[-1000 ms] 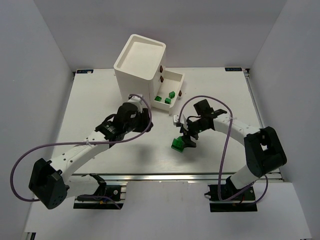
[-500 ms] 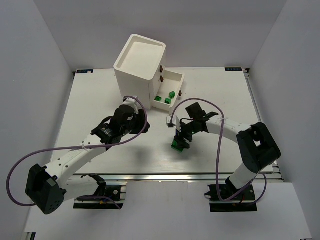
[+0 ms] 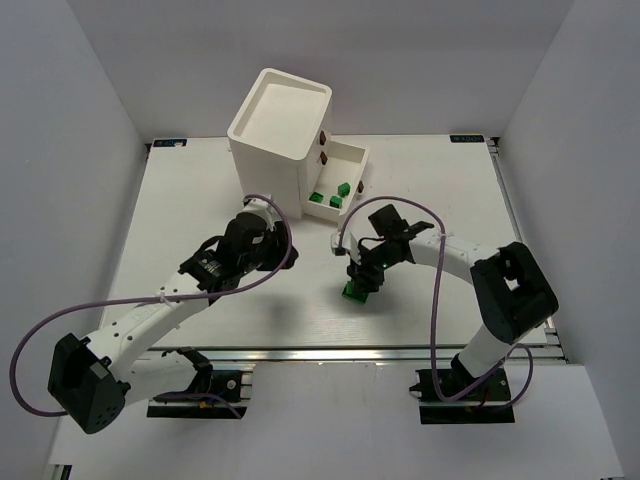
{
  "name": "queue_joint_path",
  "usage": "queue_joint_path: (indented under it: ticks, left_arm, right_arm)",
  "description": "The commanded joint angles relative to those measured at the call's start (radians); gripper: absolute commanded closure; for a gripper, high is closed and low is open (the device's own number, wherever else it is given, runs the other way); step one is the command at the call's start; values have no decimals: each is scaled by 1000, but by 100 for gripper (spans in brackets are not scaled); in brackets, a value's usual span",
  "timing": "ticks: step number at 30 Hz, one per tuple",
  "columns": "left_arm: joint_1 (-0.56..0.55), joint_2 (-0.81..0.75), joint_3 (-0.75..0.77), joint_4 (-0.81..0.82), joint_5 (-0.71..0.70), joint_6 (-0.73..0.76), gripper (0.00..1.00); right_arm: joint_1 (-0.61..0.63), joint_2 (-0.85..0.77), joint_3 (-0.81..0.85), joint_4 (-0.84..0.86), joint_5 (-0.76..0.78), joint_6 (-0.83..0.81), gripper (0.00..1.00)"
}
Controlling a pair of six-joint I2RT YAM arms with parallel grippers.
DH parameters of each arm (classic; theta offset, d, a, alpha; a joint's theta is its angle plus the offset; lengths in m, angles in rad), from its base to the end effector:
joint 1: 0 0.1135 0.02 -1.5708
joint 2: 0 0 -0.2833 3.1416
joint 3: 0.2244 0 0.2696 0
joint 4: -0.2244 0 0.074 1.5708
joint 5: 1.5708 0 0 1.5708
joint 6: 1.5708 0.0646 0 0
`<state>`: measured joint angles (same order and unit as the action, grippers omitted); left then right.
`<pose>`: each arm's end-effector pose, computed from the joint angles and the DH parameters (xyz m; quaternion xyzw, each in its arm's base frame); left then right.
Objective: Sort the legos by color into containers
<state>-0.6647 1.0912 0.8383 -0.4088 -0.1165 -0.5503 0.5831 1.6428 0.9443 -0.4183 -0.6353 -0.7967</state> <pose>0.2154 -0.1593 0.2723 0.0258 0.8969 -0.2073 0.3897 0.2590 0.2167 0.1598 -0.6433 0.6692 0.2798 0.2450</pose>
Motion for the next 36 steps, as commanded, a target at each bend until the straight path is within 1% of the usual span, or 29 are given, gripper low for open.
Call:
queue_joint_path:
  ticks: [1, 5, 6, 9, 14, 15, 18, 19, 20, 21, 22, 23, 24, 25, 26, 28, 31, 32, 34, 35, 36]
  left_arm:
    - [2, -31, -18, 33, 37, 7, 37]
    - [2, -16, -47, 122, 173, 50, 37]
    - [2, -13, -50, 129, 216, 58, 36]
    - [2, 16, -50, 146, 259, 72, 37]
    - [2, 24, -56, 162, 267, 78, 37]
    - [2, 21, -57, 163, 268, 78, 36]
    - [2, 21, -57, 171, 271, 79, 36]
    - [2, 22, -61, 185, 273, 79, 36]
    - [2, 21, -62, 192, 275, 79, 36]
    - [2, 30, -64, 205, 282, 81, 36]
    - [2, 36, -62, 231, 303, 87, 36]
    - [2, 45, -58, 241, 311, 90, 36]
    - [2, 59, -50, 248, 327, 96, 36]
    - [2, 93, -32, 251, 340, 111, 35]
    - [-10, 111, -18, 249, 360, 116, 35]
    - [-10, 168, 8, 237, 383, 133, 35]
    - [-10, 208, 36, 229, 408, 141, 35]
    - [-10, 210, 35, 234, 411, 141, 35]
    - [-10, 208, 25, 245, 411, 141, 36]
    - [-10, 202, 12, 246, 413, 139, 36]
    - [-10, 200, 5, 252, 422, 136, 36]
  right_arm:
    - [-11, -55, 92, -34, -38, -9, 74]
    - [-37, -64, 200, -31, -73, 57, 79]
    - [-42, -64, 241, -16, -78, 94, 79]
    - [-65, -55, 298, 82, -66, 174, 80]
    - [-88, 18, 382, 236, 60, 234, 81]
    - [-89, 56, 421, 283, 97, 244, 83]
    - [-97, 123, 476, 352, 161, 284, 83]
    - [-97, 176, 528, 384, 201, 301, 82]
    - [-97, 204, 554, 394, 222, 310, 77]
    - [-101, 266, 588, 395, 235, 317, 71]
    - [-100, 302, 667, 377, 261, 323, 61]
    - [-103, 331, 709, 360, 266, 333, 42]
    - [-104, 382, 747, 339, 269, 335, 36]
    - [-108, 394, 772, 328, 267, 335, 31]
    - [-112, 394, 772, 337, 264, 333, 24]
    - [-115, 367, 757, 345, 255, 329, 22]
    - [-146, 298, 711, 303, 206, 333, 22]
    - [-152, 270, 690, 271, 189, 329, 23]
    - [-186, 168, 569, 254, 117, 314, 27]
    - [-195, 128, 517, 248, 79, 301, 33]
    - [-203, 44, 407, 221, 15, 285, 38]
